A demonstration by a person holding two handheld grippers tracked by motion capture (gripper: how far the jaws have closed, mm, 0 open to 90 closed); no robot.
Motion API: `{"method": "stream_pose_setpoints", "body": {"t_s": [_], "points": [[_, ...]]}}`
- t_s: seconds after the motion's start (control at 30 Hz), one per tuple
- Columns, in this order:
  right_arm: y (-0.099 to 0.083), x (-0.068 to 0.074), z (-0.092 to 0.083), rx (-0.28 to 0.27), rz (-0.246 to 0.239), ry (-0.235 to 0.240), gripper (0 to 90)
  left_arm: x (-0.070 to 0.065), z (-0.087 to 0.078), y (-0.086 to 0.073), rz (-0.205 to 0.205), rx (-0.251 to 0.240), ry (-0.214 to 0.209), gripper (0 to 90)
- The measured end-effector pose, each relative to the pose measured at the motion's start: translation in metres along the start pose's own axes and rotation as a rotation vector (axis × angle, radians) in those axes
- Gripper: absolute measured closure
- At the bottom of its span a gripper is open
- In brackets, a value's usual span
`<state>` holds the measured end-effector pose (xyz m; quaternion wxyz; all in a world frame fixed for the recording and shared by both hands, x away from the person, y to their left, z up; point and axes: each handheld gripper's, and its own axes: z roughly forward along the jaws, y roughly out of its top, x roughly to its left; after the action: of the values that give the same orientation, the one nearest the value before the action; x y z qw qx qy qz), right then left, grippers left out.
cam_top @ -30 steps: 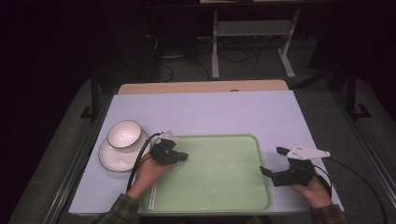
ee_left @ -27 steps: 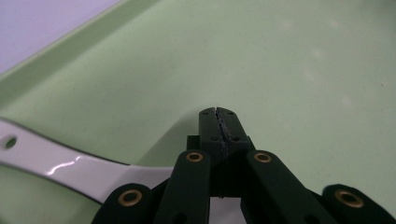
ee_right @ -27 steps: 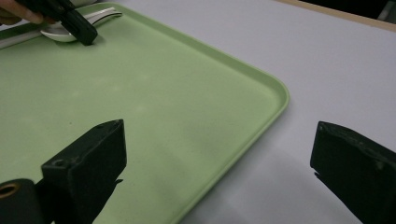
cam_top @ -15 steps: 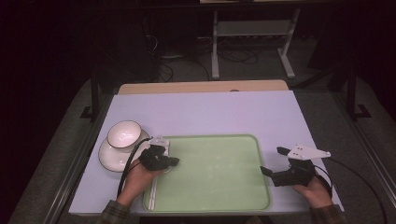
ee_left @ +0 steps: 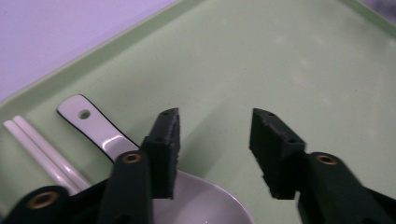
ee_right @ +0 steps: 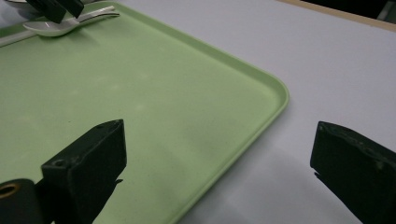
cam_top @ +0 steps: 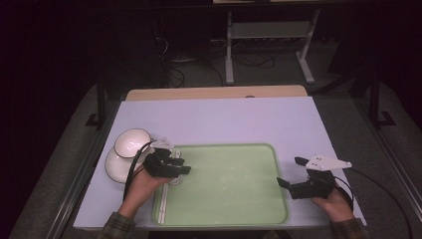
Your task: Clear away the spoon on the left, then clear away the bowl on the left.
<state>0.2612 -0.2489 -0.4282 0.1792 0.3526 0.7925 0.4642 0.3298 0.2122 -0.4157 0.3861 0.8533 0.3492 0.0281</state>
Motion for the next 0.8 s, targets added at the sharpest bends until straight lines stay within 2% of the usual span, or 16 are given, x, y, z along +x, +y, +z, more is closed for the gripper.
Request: {"method": "stream_pose_setpoints", "body": {"t_s": [0.13, 0.33, 0.53, 0.6, 0.8], "points": [[0.0, -0.001, 0.0, 0.001, 0.0, -0.001, 2.8, 0.006, -0.012, 0.006, -0.008, -0.005, 0.03, 39.1], [0.0, -0.002, 0.0, 0.002, 0.0, -0.004, 2.8, 0.023, -0.038, 0.011, -0.036, -0.041, 0.071, 31.9], [0.0, -0.002, 0.001, 0.003, 0.0, -0.003, 2.8, 0.041, -0.062, 0.013, -0.064, -0.057, 0.125, 30.7], [0.0, -0.002, 0.001, 0.003, 0.001, -0.003, 2.8, 0.047, -0.068, 0.013, -0.078, -0.065, 0.131, 30.7], [0.0, -0.002, 0.0, 0.002, 0.001, -0.004, 2.8, 0.067, -0.089, 0.011, -0.103, -0.054, 0.2, 30.7]]}}
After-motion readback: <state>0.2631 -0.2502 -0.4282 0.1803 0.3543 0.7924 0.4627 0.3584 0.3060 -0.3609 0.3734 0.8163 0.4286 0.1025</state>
